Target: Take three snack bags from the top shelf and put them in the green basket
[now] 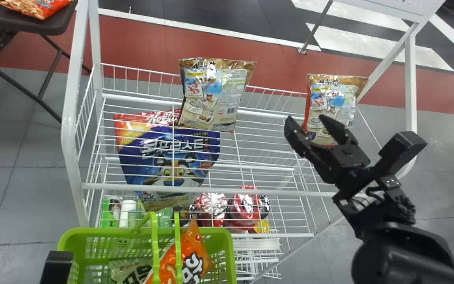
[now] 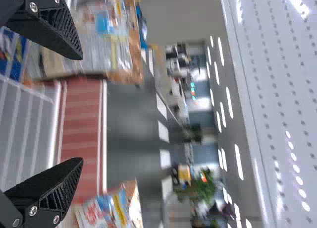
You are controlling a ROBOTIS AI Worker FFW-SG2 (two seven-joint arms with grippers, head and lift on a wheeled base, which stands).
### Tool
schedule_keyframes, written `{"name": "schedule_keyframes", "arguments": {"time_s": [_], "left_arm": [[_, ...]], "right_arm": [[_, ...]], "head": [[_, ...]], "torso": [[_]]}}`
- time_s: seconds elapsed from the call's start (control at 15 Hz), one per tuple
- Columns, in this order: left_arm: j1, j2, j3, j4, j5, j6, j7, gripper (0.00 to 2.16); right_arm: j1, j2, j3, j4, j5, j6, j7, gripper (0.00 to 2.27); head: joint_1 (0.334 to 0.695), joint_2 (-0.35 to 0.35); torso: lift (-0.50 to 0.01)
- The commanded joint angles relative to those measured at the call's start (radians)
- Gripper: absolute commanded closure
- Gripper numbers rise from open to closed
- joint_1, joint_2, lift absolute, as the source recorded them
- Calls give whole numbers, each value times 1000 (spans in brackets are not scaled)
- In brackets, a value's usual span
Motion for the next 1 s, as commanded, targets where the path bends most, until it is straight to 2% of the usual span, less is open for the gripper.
{"name": "schedule_keyframes", "arguments": {"time_s": [0.0, 0.13, 0.33, 0.47, 0.53, 0.6, 0.73, 0.8, 0.87, 0.93], "left_arm": [[1, 2, 4, -1, 4, 7, -2, 1767], [1, 3, 4, -1, 4, 7, -2, 1767], [1, 3, 3, -6, 1, 16, -1, 1767], [1, 3, 4, -6, 1, 19, -1, 1764], [-1, 3, 4, -6, 1, 16, 1, 1764], [-4, 3, 4, -1, 1, 19, 1, 1760], [-16, 2, 4, 9, -1, 19, 3, 1760], [-22, 2, 3, 12, -1, 25, 4, 1764], [-24, 2, 3, 12, -1, 28, 4, 1760], [-24, 2, 4, 14, -1, 28, 4, 1764]], "right_arm": [[-82, -2, 4, 153, 78, -167, -67, 83], [-134, -12, -13, 241, 98, -223, -130, 83], [-205, -48, -41, 346, 118, -241, -199, 87], [-261, -81, -59, 438, 141, -244, -208, 87], [-283, -112, -60, 489, 141, -241, -208, 90], [-292, -140, -60, 518, 130, -207, -206, 147], [-292, -160, -57, 523, 113, -155, -189, 353], [-294, -158, -48, 521, 123, -143, -182, 525], [-294, -158, -44, 518, 126, -118, -159, 1004], [-292, -156, -42, 504, 118, -38, -137, 1771]], "head": [[695, -350], [695, -350], [695, -350], [695, -350], [695, -350], [695, -350], [695, -350], [695, -350], [695, -350], [695, -350]], "torso": [[-35], [-35], [-35], [-35], [-35], [-35], [-35], [-35], [-35], [-35]]}}
